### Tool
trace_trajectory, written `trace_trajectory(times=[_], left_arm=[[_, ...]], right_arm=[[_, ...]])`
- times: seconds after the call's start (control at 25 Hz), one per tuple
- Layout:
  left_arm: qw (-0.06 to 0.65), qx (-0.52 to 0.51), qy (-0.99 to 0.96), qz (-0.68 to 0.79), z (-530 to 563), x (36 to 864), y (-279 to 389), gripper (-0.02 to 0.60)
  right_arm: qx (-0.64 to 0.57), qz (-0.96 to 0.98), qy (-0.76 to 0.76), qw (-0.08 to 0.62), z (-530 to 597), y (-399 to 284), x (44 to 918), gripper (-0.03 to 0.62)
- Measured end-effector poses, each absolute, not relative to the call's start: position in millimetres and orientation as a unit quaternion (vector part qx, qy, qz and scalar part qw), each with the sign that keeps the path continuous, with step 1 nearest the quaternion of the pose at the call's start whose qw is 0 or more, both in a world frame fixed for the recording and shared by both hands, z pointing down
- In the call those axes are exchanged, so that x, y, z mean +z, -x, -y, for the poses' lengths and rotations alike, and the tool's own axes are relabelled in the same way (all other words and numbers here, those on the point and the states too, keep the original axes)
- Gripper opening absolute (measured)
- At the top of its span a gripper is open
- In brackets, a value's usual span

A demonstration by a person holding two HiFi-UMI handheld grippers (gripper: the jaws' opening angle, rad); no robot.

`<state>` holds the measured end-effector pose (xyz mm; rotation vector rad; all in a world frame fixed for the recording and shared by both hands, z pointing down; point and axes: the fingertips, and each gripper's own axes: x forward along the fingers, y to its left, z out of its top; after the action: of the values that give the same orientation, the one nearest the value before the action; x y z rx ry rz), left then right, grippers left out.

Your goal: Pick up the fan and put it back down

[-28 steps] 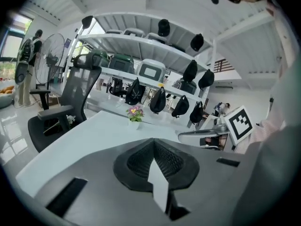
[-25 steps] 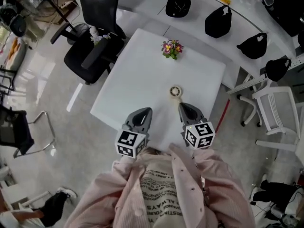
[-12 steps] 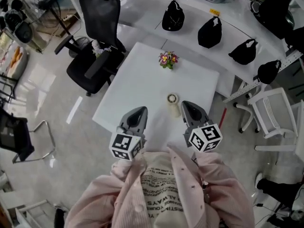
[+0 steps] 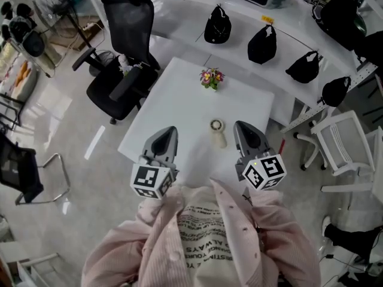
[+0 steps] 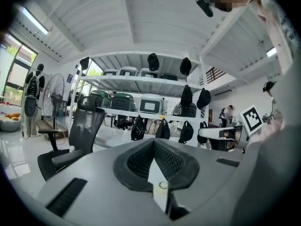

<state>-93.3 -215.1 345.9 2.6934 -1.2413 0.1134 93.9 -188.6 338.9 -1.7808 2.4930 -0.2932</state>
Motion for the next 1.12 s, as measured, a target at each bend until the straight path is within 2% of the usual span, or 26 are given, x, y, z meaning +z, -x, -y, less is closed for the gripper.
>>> trace_trajectory(times=[0.56, 1.12], left_arm=[[0.064, 0.029, -0.893, 0.445, 214.5, 332.9, 112.3, 0.002], [0.071, 0.029, -0.891, 0.447, 207.9, 333.1, 112.6, 0.002]], right_arm=[[-0.086, -0.797, 0.595, 0.056, 183.0, -108.5, 324.9, -0.002], [-0.085, -0.795, 0.598, 0.055, 176.8, -111.0, 323.8, -0.002]])
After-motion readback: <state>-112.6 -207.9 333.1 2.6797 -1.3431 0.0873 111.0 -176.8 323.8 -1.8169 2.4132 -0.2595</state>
